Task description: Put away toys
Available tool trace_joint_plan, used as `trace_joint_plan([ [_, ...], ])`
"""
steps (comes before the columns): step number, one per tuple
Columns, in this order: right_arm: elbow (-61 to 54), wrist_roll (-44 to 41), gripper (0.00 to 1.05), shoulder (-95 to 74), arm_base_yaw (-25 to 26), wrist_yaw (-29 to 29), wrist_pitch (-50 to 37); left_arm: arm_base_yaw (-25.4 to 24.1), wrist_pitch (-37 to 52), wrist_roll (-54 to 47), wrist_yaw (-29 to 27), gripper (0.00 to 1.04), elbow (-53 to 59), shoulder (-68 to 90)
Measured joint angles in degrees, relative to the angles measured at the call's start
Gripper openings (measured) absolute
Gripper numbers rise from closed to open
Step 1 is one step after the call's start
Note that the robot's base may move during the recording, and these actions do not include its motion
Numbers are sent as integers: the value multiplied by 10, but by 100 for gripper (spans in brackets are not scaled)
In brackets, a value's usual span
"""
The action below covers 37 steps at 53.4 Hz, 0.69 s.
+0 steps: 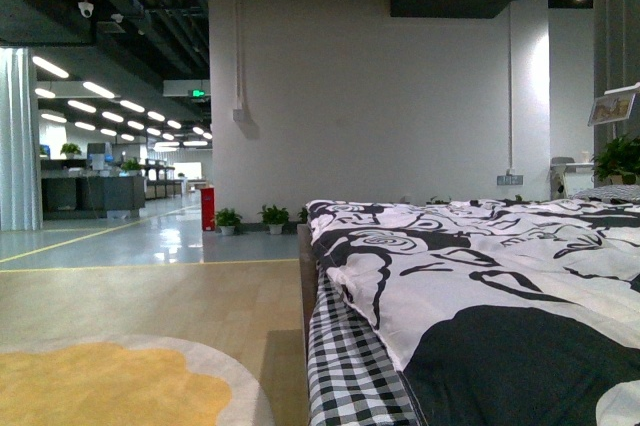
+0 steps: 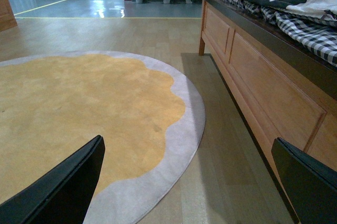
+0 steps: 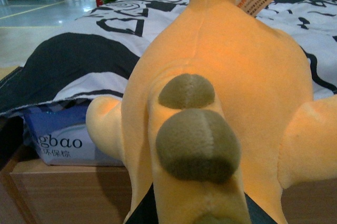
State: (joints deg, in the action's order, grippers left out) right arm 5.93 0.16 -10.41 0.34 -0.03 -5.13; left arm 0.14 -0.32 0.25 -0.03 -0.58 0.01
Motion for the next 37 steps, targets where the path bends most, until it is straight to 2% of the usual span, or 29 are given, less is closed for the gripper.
trace_joint_plan([
  [6, -9, 0, 7, 57, -1, 0, 51, 0, 0, 0, 0, 98, 0, 0],
  [37, -51, 0, 7, 102, -1, -2, 49, 0, 0, 0, 0, 98, 0, 0],
])
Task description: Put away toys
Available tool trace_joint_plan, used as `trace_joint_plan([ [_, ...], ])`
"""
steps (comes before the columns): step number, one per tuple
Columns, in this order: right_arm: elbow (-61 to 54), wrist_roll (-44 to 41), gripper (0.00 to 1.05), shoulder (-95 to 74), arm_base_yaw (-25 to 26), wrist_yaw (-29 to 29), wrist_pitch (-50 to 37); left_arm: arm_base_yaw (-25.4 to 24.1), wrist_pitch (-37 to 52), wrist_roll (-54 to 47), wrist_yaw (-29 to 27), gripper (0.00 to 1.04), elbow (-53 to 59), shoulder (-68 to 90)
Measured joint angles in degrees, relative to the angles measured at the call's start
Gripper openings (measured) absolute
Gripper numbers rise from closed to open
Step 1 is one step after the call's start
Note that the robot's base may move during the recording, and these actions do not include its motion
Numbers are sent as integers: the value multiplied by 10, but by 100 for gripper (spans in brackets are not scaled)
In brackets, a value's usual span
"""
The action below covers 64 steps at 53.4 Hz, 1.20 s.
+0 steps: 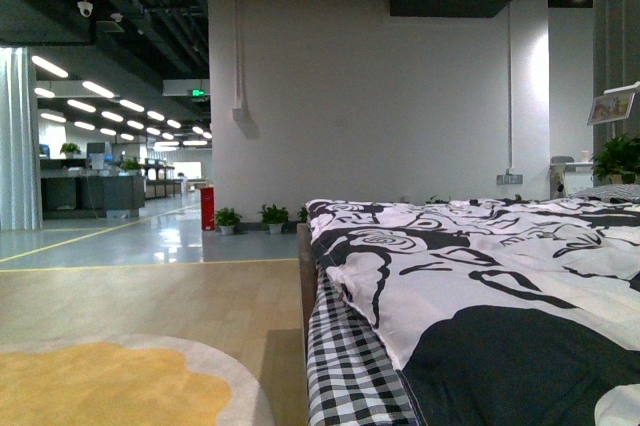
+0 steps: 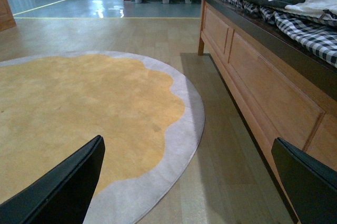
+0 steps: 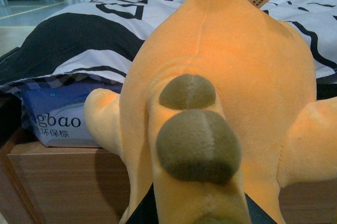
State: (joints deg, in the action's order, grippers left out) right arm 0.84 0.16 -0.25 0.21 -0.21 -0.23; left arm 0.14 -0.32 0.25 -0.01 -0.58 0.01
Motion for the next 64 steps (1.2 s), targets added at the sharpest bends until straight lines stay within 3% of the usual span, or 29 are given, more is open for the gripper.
trace_joint_plan([
  [64, 0, 0, 7, 0, -1, -1, 4, 0, 0, 0, 0, 98, 0, 0],
])
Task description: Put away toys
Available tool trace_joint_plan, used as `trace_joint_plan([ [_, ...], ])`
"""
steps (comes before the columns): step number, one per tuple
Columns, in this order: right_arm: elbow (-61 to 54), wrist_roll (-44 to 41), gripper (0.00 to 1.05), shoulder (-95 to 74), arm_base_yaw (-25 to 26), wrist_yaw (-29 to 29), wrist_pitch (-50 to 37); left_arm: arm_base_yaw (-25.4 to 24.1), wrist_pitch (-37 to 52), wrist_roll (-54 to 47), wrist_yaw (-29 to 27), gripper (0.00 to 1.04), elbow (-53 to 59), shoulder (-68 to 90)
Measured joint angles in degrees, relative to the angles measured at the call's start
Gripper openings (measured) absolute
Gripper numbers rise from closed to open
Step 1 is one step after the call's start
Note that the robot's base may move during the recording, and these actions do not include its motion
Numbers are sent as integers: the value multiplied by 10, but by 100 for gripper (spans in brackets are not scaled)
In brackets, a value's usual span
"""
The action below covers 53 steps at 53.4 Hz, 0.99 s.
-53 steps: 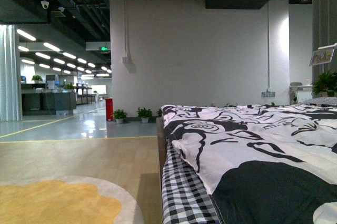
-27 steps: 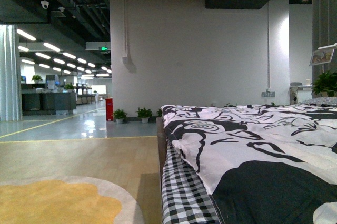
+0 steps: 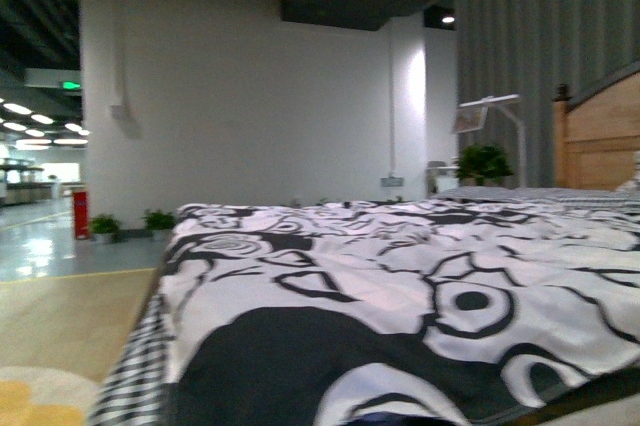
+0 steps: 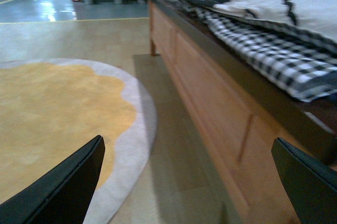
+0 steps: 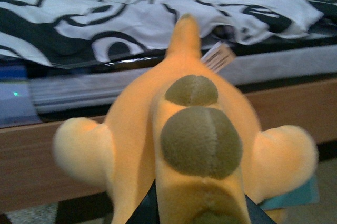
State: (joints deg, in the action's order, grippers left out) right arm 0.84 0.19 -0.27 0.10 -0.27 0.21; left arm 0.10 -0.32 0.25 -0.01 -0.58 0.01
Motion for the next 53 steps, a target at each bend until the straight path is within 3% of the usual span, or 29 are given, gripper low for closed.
trace_joint_plan([
  [53, 0, 0, 7, 0, 0, 3, 0, 0, 0, 0, 0, 98, 0, 0],
])
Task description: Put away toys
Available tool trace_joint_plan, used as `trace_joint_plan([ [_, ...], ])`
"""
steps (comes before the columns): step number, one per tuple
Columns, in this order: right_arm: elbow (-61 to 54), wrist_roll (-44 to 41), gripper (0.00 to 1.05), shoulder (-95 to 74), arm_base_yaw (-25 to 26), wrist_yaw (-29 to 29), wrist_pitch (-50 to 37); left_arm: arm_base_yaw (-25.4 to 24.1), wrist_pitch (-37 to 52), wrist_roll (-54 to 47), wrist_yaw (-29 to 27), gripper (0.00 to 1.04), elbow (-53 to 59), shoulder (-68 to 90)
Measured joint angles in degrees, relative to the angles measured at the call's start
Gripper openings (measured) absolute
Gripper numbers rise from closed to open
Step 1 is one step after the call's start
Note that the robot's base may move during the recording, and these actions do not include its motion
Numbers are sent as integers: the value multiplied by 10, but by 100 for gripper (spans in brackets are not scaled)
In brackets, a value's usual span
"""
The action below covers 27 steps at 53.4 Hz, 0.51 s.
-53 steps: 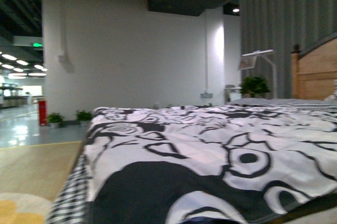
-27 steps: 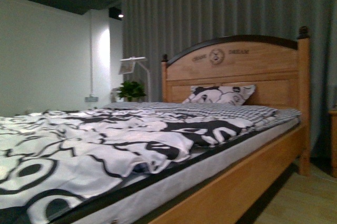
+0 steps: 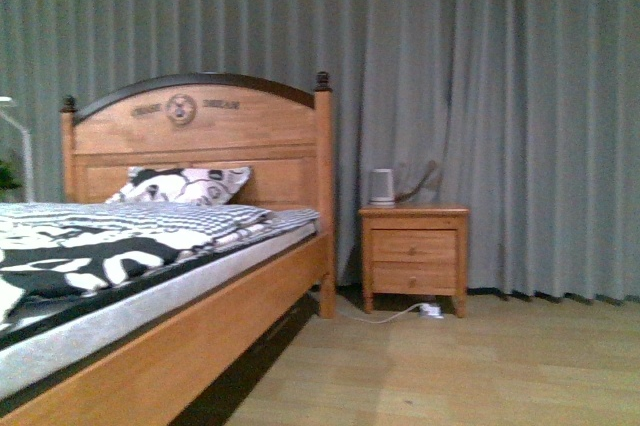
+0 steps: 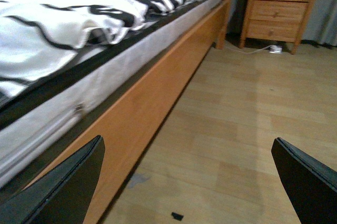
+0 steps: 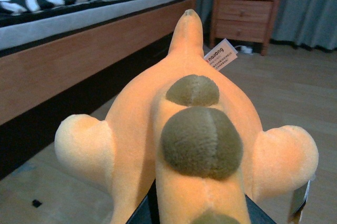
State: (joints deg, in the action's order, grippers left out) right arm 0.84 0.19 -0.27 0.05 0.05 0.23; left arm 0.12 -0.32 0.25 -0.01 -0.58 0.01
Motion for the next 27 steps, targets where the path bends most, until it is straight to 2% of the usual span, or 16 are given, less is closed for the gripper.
trace_joint_plan([
  [27, 0, 0, 7, 0, 1, -5, 0, 0, 0, 0, 0, 98, 0, 0],
])
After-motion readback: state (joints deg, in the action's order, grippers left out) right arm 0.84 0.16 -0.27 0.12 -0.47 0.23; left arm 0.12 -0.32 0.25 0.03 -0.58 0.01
